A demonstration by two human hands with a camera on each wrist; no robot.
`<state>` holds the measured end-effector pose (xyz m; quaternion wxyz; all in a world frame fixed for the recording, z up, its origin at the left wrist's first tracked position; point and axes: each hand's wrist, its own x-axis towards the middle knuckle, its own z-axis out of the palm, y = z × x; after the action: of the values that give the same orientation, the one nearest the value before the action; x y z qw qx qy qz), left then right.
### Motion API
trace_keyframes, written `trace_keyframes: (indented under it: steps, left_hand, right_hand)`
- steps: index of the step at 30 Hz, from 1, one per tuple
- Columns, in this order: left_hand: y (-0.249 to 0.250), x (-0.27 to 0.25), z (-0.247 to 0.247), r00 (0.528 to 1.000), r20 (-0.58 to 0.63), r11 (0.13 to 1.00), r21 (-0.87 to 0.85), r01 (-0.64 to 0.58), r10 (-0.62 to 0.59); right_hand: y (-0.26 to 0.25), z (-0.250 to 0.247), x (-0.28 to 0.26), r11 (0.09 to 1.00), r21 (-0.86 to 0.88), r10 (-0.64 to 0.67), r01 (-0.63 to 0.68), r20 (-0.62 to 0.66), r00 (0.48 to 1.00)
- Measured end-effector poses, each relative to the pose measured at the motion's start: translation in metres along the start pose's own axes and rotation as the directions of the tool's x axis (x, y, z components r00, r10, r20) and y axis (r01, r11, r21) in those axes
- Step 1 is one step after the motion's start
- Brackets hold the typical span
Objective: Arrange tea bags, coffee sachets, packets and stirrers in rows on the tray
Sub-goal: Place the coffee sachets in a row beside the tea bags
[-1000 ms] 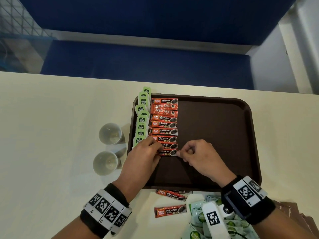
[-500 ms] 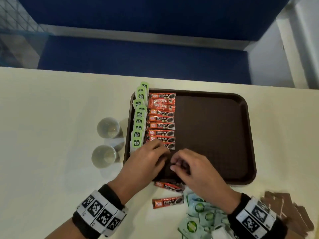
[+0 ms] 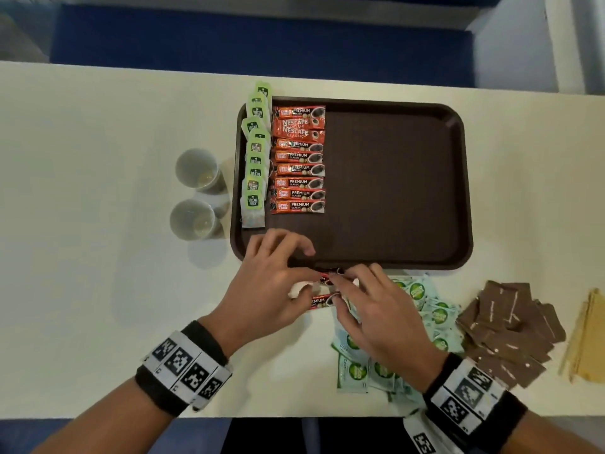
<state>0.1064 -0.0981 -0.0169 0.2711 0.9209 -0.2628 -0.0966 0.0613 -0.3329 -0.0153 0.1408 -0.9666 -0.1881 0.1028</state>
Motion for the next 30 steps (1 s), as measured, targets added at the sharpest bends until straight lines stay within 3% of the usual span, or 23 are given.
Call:
trace_keyframes:
  steps: [10, 19, 23, 28, 30]
  left_hand:
    - [-0.005, -0.013, 0.022, 0.999, 0.032, 0.985, 0.173, -0.001, -0.005]
    - [-0.008, -0.023, 0.028, 1.000, -0.020, 0.991, 0.134, -0.010, 0.013]
    - [-0.010, -0.028, 0.031, 1.000, -0.028, 0.989, 0.148, -0.009, 0.014]
    - [-0.008, -0.027, 0.029, 0.994, -0.110, 0.992, 0.130, 0.002, 0.013]
    - [-0.007, -0.025, 0.026, 0.994, -0.108, 0.993, 0.121, -0.005, 0.018]
  right_hand:
    - [-0.005, 0.009, 0.002, 0.997, -0.033, 0.070, -0.069, 0.055, 0.996]
    - [-0.015, 0.014, 0.005, 0.995, -0.049, -0.084, 0.091, 0.129, 0.988]
    - [-0.030, 0.015, 0.016, 0.993, -0.062, -0.097, 0.104, 0.095, 0.991]
    - [-0.040, 0.010, 0.025, 0.925, -0.312, -0.158, 0.215, 0.199, 0.967]
    - [-0.040, 0.009, 0.028, 0.956, -0.227, -0.137, 0.187, 0.216, 0.967]
